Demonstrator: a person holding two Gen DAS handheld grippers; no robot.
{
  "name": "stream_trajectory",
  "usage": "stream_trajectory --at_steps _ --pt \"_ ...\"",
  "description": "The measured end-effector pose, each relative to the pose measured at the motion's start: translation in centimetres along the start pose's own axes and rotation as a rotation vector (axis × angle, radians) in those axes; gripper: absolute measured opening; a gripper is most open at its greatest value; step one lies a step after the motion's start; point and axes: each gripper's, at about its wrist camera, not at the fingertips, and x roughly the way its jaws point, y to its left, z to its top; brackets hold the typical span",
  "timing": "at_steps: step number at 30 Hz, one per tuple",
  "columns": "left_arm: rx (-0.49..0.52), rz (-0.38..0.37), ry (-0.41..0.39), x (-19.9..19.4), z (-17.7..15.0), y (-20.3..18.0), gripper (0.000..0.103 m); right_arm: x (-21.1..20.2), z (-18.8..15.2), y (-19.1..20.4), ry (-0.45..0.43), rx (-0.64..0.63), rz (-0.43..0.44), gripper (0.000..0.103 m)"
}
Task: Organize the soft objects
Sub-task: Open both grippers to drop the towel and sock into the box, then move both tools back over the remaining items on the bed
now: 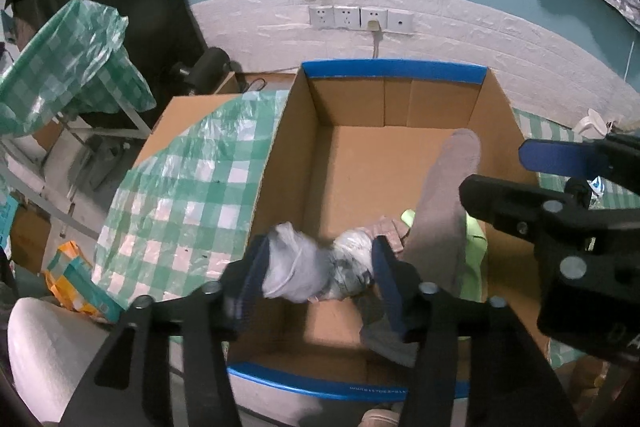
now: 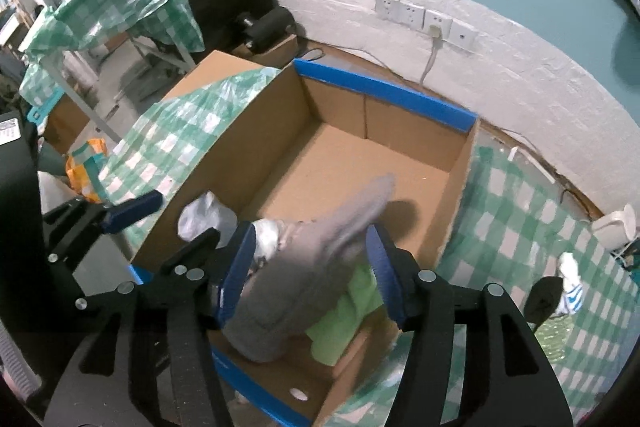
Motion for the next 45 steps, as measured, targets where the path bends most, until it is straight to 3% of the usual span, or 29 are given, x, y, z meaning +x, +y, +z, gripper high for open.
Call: stream_trajectory --at_steps 6,12,17,29,45 --pt "0.015 0.018 -0.021 -0.6 0.1 0.0 0.061 -0.6 -0.2 -1.0 -0.017 0.018 -0.033 0.061" --pt "0.000 0.009 -0.038 -1.1 0.4 0.5 0.075 -1.4 -0.7 -2.1 -0.023 0.041 -0.057 0.068" --pt "-0.037 -0.046 -0.048 -1.6 0.6 0.7 0.076 -1.9 -1.6 -3.6 -0.025 0.056 -0.073 0.068" --pt "0.003 -0.037 -0.081 -2.9 1.2 -1.5 0.079 -3.4 -3.8 -7.8 -0.027 0.122 -0.099 0.068" --pt "0.123 -0.061 -0.084 -3.8 1.2 -8.4 0.079 -4.9 -7.7 -14.4 -0.018 0.220 -0.140 0.069"
